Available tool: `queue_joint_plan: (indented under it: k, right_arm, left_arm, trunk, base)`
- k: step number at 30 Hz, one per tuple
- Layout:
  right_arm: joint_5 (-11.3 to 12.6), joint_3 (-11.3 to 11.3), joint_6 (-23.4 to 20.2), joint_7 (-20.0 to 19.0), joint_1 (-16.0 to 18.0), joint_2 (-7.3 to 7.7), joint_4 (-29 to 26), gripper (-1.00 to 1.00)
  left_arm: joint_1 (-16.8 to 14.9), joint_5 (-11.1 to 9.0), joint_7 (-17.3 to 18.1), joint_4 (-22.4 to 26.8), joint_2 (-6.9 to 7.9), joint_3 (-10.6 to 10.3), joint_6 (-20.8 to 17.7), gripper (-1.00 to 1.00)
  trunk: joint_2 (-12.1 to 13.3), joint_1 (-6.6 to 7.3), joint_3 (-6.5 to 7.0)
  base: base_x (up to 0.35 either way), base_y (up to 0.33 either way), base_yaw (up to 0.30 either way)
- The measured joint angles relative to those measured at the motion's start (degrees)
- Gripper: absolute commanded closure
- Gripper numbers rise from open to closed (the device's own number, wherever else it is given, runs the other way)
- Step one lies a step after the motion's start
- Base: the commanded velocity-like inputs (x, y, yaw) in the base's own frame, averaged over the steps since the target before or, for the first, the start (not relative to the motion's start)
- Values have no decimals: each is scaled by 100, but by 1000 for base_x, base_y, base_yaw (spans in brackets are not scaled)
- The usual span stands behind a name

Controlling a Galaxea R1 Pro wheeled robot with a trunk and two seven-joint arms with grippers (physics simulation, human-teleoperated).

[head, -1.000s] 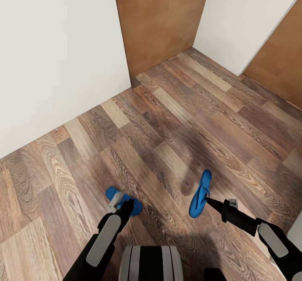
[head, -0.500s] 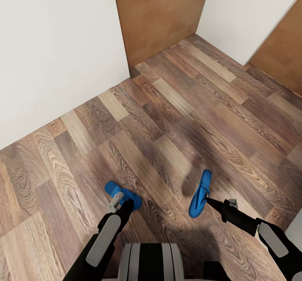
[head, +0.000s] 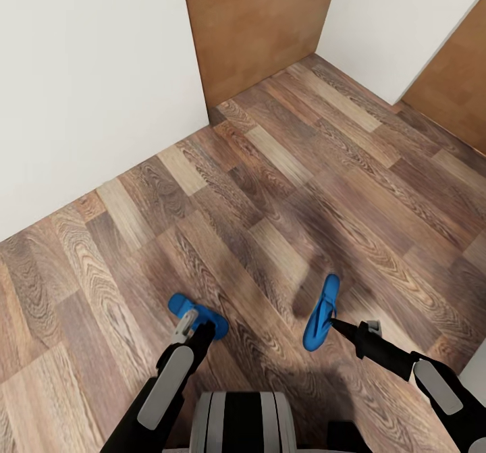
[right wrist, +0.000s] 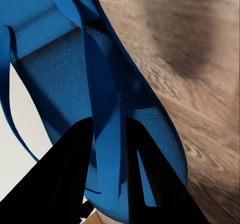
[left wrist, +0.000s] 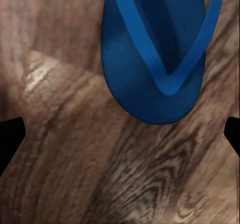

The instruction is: In the bedroom, move the book from the bed onto either nightstand, and place the two sandals side by side next to the bed.

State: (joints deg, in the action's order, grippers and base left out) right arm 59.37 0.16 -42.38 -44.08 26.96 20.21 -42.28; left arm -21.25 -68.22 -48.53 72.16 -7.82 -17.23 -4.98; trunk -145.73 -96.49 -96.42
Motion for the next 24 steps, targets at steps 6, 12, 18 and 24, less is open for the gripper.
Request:
queue_joint_plan:
  k: [6, 12, 18, 24]
  right_arm:
    - [-1, 1, 0, 0, 0, -9, -2, 100]
    - [-3, 5, 5, 0, 0, -11, -8, 100]
    - [-1, 6, 8, 0, 0, -11, -11, 100]
    - [-2, 6, 8, -1, 0, -11, -11, 100]
  left_arm:
    - [0, -1, -3, 1, 0, 0, 0, -100]
    - [0, -1, -4, 1, 0, 0, 0, -100]
    - [0, 0, -4, 6, 0, 0, -8, -100]
    - [0, 0, -11, 9, 0, 2, -9, -100]
  trunk:
    - [0, -1, 0]
    - [0, -1, 0]
    - [0, -1, 0]
    - [0, -2, 0]
  base:
    - [62, 0, 0]
    - [25, 0, 0]
    - [140, 0, 0]
    - [12, 0, 0]
